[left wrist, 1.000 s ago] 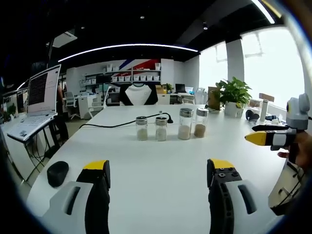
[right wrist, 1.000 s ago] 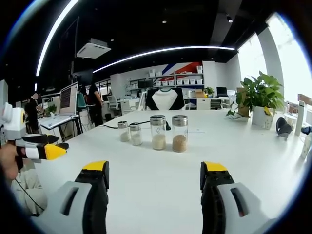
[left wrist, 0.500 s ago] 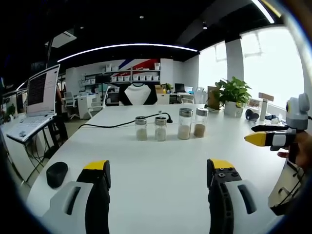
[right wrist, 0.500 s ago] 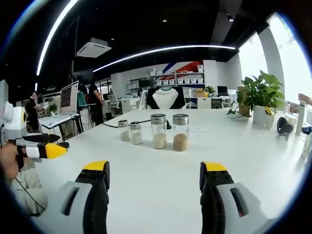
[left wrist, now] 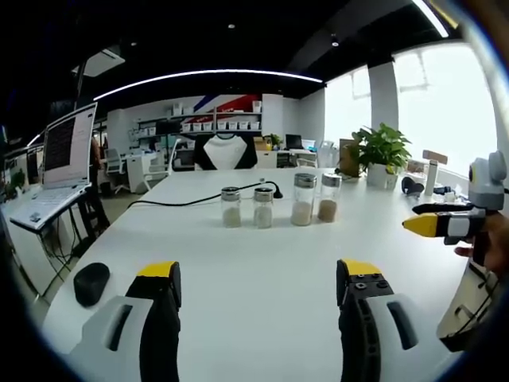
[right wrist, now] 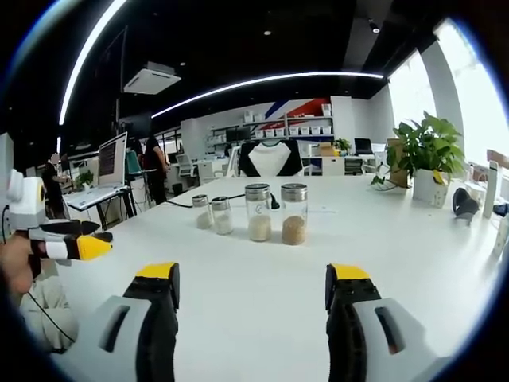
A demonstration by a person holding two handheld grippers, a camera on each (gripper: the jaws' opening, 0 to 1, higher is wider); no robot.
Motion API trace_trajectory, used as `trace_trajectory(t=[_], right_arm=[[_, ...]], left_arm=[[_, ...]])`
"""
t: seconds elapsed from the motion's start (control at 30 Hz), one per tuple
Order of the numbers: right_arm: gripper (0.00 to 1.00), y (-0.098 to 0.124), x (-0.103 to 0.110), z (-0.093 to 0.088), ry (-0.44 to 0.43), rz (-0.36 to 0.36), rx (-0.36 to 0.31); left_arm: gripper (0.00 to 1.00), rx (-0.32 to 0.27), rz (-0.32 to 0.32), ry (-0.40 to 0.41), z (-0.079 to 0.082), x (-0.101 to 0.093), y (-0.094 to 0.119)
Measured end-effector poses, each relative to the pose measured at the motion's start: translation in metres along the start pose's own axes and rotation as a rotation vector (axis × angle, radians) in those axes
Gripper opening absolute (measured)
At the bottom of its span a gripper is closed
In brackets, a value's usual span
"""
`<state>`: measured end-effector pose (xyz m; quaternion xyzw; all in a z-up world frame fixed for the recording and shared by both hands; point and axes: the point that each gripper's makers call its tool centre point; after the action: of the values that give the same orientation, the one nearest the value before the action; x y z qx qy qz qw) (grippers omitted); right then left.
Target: Rotate the seasoning bottle until the label or dispensing opening points toward the visible target arrow and the bottle remains upright within the marked orientation range
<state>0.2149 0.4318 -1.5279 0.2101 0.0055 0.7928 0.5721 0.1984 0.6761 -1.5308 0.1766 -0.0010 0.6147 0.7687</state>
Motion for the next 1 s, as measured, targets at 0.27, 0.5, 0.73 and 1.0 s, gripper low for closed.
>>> trace_trajectory(t=[0.27,0.5,0.73,1.0], right_arm=[[0.74,-0.002,-0.006,-0.004,-0.007,-0.007,0.007],[0.74,-0.005,-0.008,-0.007,-0.013,-0.013,0.016],[0.73,-0.009,-0.011,-0.011,-0.017,-0.019,0.028],[0.73,-0.015,-0.014,-0.014,-0.023,-0.025,0.038]], left_arm=[[0.85,0.004,0.001,-0.006,-0.004,0.002,-0.008],[0.85,0.005,-0.001,-0.013,-0.007,0.005,-0.019],[0.85,0.004,-0.002,-0.013,-0.008,0.012,-0.034],[0.84,0.008,0.008,-0.01,-0.006,0.023,-0.055]])
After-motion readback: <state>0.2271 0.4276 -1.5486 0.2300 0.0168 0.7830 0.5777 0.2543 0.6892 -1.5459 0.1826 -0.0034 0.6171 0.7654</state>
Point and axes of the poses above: the point that each gripper's makers call its tool centre point, and the gripper's own axes: y roughly backward along the fingers, x roughly to its left, z roughly out of its top, and after that the axes turned 15 degrees about -y, right-handed
